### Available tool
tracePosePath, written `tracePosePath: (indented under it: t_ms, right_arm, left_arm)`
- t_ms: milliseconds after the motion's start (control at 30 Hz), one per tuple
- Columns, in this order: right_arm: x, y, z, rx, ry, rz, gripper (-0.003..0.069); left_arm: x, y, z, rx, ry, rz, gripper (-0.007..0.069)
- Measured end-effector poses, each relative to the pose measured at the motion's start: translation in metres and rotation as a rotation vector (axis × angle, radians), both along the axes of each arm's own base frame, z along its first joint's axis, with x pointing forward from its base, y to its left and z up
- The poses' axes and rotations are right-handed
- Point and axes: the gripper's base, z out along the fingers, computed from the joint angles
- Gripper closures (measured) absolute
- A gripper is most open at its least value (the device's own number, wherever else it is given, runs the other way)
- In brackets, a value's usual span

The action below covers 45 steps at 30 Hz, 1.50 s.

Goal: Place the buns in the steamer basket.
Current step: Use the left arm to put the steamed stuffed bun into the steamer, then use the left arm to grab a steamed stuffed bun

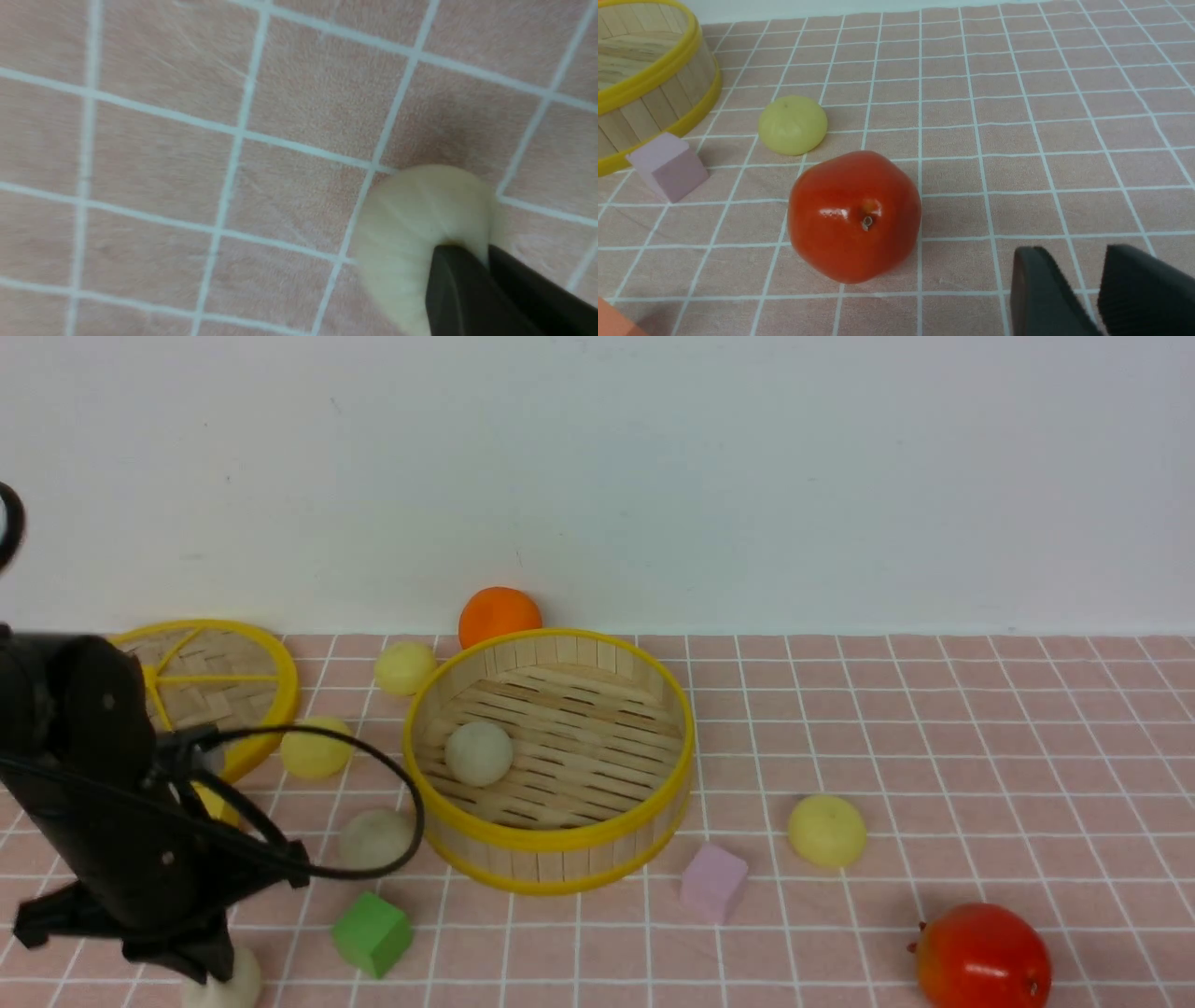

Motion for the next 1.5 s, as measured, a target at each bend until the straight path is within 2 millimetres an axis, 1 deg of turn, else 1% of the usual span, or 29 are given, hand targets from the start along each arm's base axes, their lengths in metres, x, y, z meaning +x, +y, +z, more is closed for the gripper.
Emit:
tracePosePath:
  t_ms: [33,133,167,233,267,300,333,367,433,533,600,633,700,733,800,867,900,967,1000,1067,1133,1167,1200,1267,1300,1367,1433,1467,1500]
  right_arm:
    - [0.000,0.000,0.000,0.000,0.000,0.000,0.0419]
    - [0.000,0.000,0.000,0.000,0.000,0.000,0.0419]
    - [0.000,0.000,0.000,0.000,0.000,0.000,0.0419]
    - [0.000,0.000,0.000,0.000,0.000,0.000,0.0419]
    - [0.000,0.000,0.000,0.000,0.000,0.000,0.0419]
    - [0.000,0.000,0.000,0.000,0.000,0.000,0.0419]
    - [0.000,0.000,0.000,0.000,0.000,0.000,0.0419]
    - [0.000,0.000,0.000,0.000,0.000,0.000,0.0419]
    - [0.000,0.000,0.000,0.000,0.000,0.000,0.0419]
    - [0.000,0.000,0.000,0.000,0.000,0.000,0.0419]
    - [0.000,0.000,0.000,0.000,0.000,0.000,0.0419]
    - [0.000,0.000,0.000,0.000,0.000,0.000,0.0419]
    - [0.000,0.000,0.000,0.000,0.000,0.000,0.0419]
    - [0.000,0.000,0.000,0.000,0.000,0.000,0.0419]
    - [0.000,0.000,0.000,0.000,0.000,0.000,0.0419]
    - [0.000,0.000,0.000,0.000,0.000,0.000,0.0419]
    - [0.000,0.000,0.000,0.000,0.000,0.000,0.0419]
    - [0.000,0.000,0.000,0.000,0.000,0.000,0.0419]
    - [0.000,0.000,0.000,0.000,0.000,0.000,0.0419]
    - [0.000,0.000,0.000,0.000,0.000,0.000,0.0419]
    - [0.000,0.000,0.000,0.000,0.000,0.000,0.0419]
    - [0.000,0.000,0.000,0.000,0.000,0.000,0.0419]
    - [0.000,0.000,0.000,0.000,0.000,0.000,0.0419]
    - [0.000,0.000,0.000,0.000,0.000,0.000,0.0419]
    - [0.000,0.000,0.000,0.000,0.000,0.000,0.0419]
    - [0.000,0.000,0.000,0.000,0.000,0.000,0.0419]
    - [0.000,0.000,0.000,0.000,0.000,0.000,0.0419]
    - [0.000,0.000,0.000,0.000,0.000,0.000,0.0419]
    - [0.000,0.000,0.000,0.000,0.000,0.000,0.0419]
  left_arm:
    - [0.000,0.000,0.002,0.000,-0.002,-0.001,0.0609]
    - [0.008,-0.005,0.036,-0.010,-0.075,-0.018,0.0609]
    - [0.010,-0.008,0.041,-0.011,-0.091,-0.027,0.0609]
    - [0.016,-0.020,0.058,-0.018,-0.137,-0.066,0.0609]
    - [0.024,-0.041,0.079,-0.036,-0.203,-0.123,0.0609]
    - [0.024,-0.044,0.078,-0.036,-0.201,-0.130,0.0609]
    - [0.028,-0.055,0.088,-0.047,-0.233,-0.158,0.0609]
    - [0.036,-0.080,0.098,-0.067,-0.268,-0.219,0.0609]
    - [0.046,-0.105,0.108,-0.086,-0.306,-0.274,0.0609]
    - [0.063,-0.139,0.105,-0.098,-0.303,-0.337,0.0609]
    - [0.074,-0.152,0.092,-0.092,-0.274,-0.354,0.0609]
    - [0.075,-0.153,0.092,-0.092,-0.274,-0.355,0.0609]
    - [0.088,-0.162,0.071,-0.078,-0.225,-0.360,0.0609]
    - [0.090,-0.163,0.068,-0.076,-0.216,-0.360,0.0609]
    - [0.098,-0.168,0.045,-0.063,-0.167,-0.348,0.0609]
    - [0.102,-0.169,0.032,-0.057,-0.137,-0.334,0.0601]
    - [0.102,-0.169,0.031,-0.058,-0.135,-0.329,0.0599]
    - [0.103,-0.170,0.022,-0.053,-0.107,-0.318,0.0585]
    - [0.103,-0.170,0.018,-0.050,-0.091,-0.313,0.0565]
    - [0.104,-0.171,0.019,-0.048,-0.086,-0.313,0.0515]
    - [0.105,-0.171,0.024,-0.050,-0.090,-0.313,0.0453]
    - [0.105,-0.171,0.024,-0.050,-0.090,-0.314,0.0438]
    - [0.105,-0.172,0.033,-0.051,-0.095,-0.319,0.0364]
    - [0.104,-0.170,0.048,-0.044,-0.103,-0.335,0.0294]
    - [0.101,-0.167,0.058,-0.034,-0.116,-0.343,0.0263]
    - [0.097,-0.158,0.079,-0.003,-0.142,-0.343,0.0227]
    - [0.091,-0.139,0.101,0.034,-0.181,-0.316,0.0215]
    - [0.091,-0.134,0.106,0.036,-0.191,-0.308,0.0215]
    - [0.087,-0.113,0.115,0.053,-0.209,-0.258,0.0220]
